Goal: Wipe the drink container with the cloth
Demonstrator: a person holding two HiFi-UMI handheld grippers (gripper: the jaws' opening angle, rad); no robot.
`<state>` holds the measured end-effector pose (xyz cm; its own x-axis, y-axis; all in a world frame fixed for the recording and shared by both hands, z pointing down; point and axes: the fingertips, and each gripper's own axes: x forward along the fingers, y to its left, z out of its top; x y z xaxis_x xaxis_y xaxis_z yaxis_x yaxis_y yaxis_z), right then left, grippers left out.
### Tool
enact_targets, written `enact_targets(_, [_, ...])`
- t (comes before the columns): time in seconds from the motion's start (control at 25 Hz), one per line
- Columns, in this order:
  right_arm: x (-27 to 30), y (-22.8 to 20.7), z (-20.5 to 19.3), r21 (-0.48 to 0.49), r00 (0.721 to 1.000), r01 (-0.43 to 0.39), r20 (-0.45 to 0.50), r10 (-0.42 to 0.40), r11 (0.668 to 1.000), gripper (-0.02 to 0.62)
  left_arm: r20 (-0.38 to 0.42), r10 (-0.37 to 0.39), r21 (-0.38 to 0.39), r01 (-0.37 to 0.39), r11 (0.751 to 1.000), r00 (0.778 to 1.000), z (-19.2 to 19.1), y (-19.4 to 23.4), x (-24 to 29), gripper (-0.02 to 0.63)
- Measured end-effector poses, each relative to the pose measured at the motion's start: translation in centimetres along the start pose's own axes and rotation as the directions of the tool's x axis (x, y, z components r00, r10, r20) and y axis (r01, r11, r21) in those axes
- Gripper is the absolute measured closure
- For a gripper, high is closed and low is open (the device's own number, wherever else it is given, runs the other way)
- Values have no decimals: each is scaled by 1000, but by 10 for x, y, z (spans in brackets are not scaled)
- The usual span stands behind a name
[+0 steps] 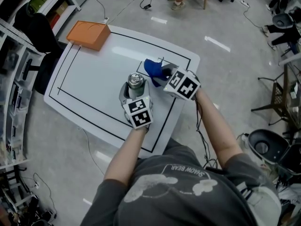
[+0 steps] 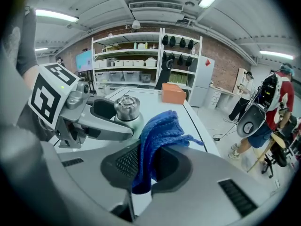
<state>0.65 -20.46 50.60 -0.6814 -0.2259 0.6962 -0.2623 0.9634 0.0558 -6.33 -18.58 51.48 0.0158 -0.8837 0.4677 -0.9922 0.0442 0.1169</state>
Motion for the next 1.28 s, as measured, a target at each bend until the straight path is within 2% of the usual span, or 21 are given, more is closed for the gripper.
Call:
enact_targets(0.12, [-3, -1, -2, -7, 1000, 7, -1, -7, 1000, 552, 5, -41, 21, 41, 999, 999, 0, 1, -1, 282])
enact_targets(0.28, [-10, -7, 0, -17, 1000, 16, -2, -16, 1000, 552, 0, -144, 70, 144, 987, 990, 2, -5, -3, 284])
enact_targets(0.36, [-12, -9, 4, -28, 1000, 14, 2, -14, 1000, 552, 1, -215, 113, 213, 970, 977, 3, -8, -2, 285])
enact_targets(0.44, [-11, -9, 9, -50, 1000, 4, 5, -4, 999, 552, 4, -302, 163, 298, 941, 953, 4, -12, -3, 285])
enact_targets(0.64, [-6, -4, 24, -145, 999, -49, 11, 51, 988, 552, -49, -505, 260, 500, 826, 862, 2, -18, -5, 285])
enact_targets(0.76, [-1, 0, 31, -210, 995, -98, -5, 99, 973, 552, -91, -586, 304, 582, 754, 805, 1, -23, -4, 285])
enact_targets(0.92, [5, 1, 31, -302, 985, -174, -49, 167, 937, 554, -141, -672, 320, 676, 664, 727, 2, -27, 0, 285])
enact_targets(1.08, [15, 1, 35, -350, 961, -275, -86, 261, 896, 554, -202, -751, 349, 762, 545, 629, 2, -27, 0, 285])
enact_targets(1.2, [27, 0, 32, -386, 943, -332, -135, 303, 861, 554, -266, -791, 369, 816, 445, 551, 2, -30, 0, 285])
enact_targets(1.28, [32, -1, 31, -397, 930, -367, -162, 329, 841, 555, -304, -807, 374, 842, 388, 507, 1, -32, -1, 285])
